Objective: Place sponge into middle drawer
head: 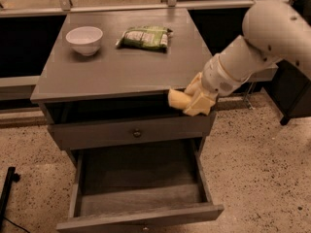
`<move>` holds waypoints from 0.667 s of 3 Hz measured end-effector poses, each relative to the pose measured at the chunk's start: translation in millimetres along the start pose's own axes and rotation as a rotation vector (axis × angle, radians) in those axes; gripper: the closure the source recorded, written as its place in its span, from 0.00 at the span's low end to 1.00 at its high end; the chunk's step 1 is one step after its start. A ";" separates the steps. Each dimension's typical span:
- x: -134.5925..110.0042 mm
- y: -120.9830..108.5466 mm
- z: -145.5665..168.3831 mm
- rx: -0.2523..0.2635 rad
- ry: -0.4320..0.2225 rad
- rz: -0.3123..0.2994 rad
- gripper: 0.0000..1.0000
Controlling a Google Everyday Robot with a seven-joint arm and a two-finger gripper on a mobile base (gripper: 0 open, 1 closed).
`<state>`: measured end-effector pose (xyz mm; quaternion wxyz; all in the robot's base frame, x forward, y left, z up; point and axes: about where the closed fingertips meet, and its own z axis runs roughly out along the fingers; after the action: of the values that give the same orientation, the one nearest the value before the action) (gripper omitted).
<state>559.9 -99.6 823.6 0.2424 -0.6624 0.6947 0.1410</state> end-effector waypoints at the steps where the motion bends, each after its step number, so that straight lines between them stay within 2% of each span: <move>1: 37.5 37.9 63.4 -0.042 -0.005 0.010 1.00; 2: 66.8 61.9 95.2 -0.068 0.001 -0.023 1.00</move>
Offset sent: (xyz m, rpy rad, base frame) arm -0.0606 -0.0140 -0.1652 -0.0108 0.0203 0.0972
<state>512.7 -102.1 700.7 0.2210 -0.6784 0.6819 0.1612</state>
